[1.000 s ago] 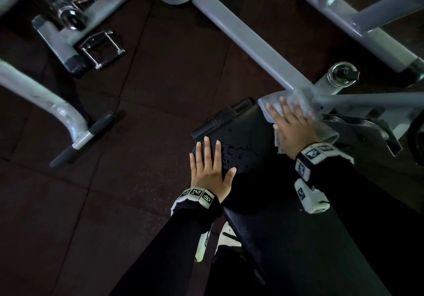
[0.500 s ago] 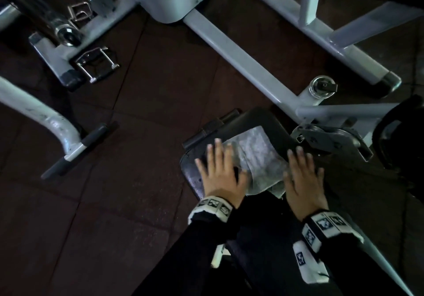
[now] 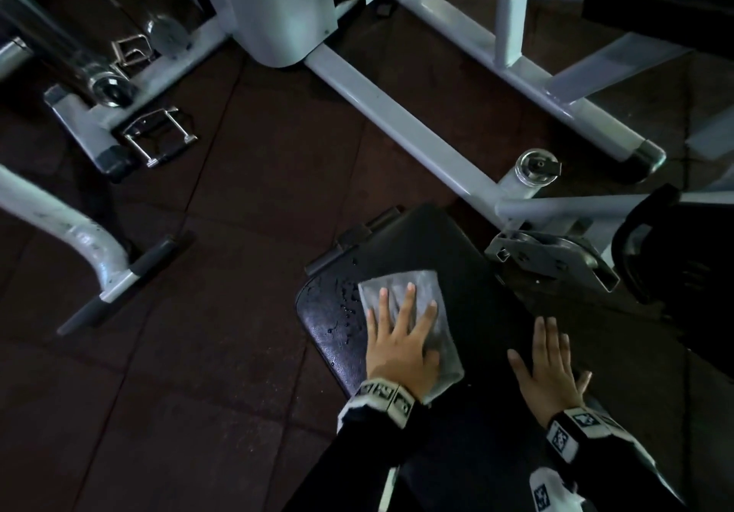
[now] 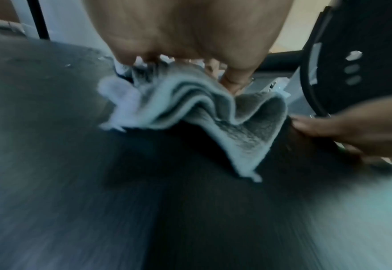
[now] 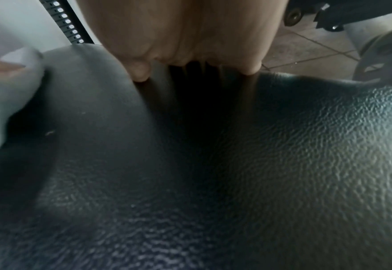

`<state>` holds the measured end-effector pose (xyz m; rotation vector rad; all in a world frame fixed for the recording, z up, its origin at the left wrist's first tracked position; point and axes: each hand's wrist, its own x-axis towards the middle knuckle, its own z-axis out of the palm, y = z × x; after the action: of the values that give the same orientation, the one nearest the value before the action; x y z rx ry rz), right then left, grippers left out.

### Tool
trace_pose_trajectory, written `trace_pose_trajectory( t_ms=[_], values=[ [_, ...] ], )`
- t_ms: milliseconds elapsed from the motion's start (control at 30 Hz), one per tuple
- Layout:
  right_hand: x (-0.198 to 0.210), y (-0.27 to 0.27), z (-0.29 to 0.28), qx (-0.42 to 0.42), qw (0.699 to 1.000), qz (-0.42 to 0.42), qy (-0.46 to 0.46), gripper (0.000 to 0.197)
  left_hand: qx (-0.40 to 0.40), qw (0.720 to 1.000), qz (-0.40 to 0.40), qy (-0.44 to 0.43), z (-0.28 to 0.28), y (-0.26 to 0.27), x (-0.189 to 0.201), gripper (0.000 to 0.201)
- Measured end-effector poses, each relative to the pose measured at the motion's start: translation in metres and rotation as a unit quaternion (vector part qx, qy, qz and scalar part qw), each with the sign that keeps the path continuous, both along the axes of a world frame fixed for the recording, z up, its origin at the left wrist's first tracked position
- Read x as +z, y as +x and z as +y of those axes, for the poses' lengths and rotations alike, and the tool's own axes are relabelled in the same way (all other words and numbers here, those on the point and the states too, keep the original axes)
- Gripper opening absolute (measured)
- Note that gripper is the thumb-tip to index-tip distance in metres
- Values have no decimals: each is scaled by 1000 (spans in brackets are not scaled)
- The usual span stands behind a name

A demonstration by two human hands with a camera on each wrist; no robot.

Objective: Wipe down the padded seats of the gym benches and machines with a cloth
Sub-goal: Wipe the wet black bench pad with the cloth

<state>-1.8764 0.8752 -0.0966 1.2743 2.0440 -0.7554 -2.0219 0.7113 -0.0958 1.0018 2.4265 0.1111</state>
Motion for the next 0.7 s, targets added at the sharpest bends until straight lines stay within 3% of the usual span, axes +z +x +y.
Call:
trace_pose_trajectory(
  t_ms=[167, 233, 333, 500, 700],
  values=[
    [-1, -4, -3, -10, 1000, -20, 4, 69, 26, 999, -28, 18, -19, 36, 1, 55],
    [-3, -4, -2, -12, 1000, -24, 0, 69, 37, 999, -36, 5, -11, 34, -3, 64],
    [-6, -3, -3, -12, 1000, -15, 7, 69, 6, 1000, 8, -22, 6, 17, -12, 76],
    [-8, -1, -3, -12, 1000, 0, 21, 68, -43, 999, 33, -5, 23, -39, -17, 66],
    [-8, -1, -3, -6, 1000, -13, 7, 66, 87, 992, 89, 3, -20, -77, -24, 64]
  ],
)
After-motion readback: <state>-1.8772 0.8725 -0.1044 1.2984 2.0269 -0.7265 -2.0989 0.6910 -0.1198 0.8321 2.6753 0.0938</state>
